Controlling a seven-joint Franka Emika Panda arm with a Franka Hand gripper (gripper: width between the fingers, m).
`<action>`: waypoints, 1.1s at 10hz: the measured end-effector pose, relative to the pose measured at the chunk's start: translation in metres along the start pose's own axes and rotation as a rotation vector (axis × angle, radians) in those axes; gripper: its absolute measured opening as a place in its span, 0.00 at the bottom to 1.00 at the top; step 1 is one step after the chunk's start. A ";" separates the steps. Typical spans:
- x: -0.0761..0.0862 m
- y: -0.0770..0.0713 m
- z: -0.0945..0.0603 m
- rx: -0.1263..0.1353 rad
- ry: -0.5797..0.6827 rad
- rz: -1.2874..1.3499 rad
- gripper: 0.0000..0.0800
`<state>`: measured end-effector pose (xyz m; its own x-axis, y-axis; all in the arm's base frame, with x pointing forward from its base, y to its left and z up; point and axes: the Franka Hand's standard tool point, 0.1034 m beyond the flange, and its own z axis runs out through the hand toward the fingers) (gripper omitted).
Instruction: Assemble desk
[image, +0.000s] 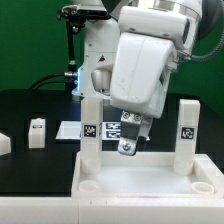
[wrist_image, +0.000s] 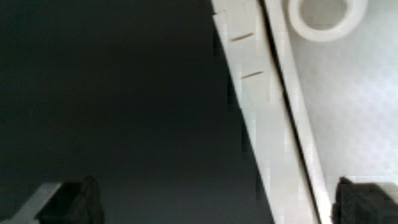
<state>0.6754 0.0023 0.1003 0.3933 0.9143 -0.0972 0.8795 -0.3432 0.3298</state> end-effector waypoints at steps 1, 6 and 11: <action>-0.004 0.002 -0.002 0.011 -0.001 0.071 0.81; -0.115 0.010 -0.030 0.103 -0.029 0.462 0.81; -0.128 -0.001 -0.032 0.169 -0.025 0.680 0.81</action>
Offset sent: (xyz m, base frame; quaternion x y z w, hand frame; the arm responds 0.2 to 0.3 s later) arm -0.0629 -0.0789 0.0409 0.0976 -0.0245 0.1832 0.9779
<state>0.6157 -0.1076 0.1430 0.8751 0.4806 0.0570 0.4653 -0.8678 0.1744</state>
